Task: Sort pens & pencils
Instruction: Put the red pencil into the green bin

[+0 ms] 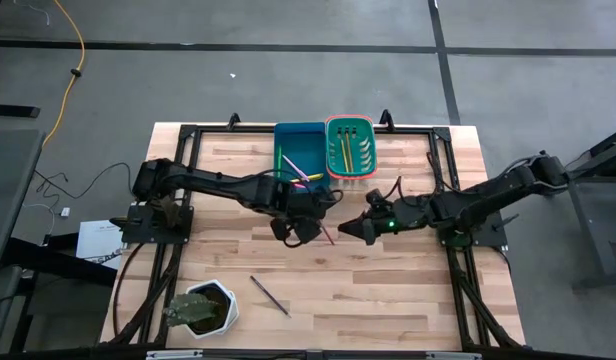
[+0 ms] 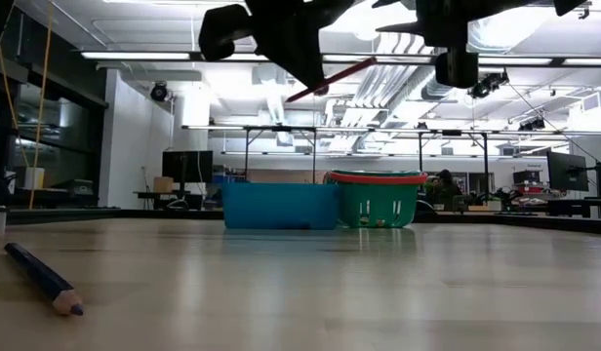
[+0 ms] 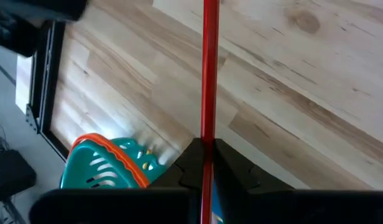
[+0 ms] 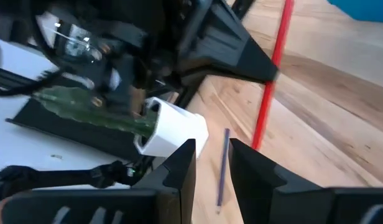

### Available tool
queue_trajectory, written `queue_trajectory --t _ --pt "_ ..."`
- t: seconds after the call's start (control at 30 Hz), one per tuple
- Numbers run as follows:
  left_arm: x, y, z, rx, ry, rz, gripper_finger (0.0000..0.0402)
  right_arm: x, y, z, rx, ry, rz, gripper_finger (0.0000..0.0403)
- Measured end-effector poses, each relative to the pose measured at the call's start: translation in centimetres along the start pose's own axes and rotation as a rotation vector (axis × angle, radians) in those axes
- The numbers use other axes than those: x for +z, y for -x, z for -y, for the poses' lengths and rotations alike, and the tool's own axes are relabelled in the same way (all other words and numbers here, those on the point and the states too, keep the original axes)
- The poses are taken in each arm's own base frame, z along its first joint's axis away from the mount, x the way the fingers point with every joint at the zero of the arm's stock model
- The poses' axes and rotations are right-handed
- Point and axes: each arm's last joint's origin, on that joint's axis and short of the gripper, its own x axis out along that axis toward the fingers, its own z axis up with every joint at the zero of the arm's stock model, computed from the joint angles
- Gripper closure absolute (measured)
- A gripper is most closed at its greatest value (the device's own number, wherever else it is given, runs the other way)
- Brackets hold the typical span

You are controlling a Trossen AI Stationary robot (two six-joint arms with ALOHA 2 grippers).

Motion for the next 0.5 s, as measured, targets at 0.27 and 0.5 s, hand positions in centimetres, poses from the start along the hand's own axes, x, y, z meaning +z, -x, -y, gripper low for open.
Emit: queue_trajectory --t 0.27,0.5 --pt "-0.08 -0.01 -0.04 0.015 -0.044 -0.029 0.0385 1.06 0.35 0.2 0.014 -0.105 -0.008 0.0316" --pt "-0.08 -0.01 -0.07 0.022 -0.063 -0.038 0.0385 1.08 0.19 0.56 0.009 -0.277 -0.076 0.0316"
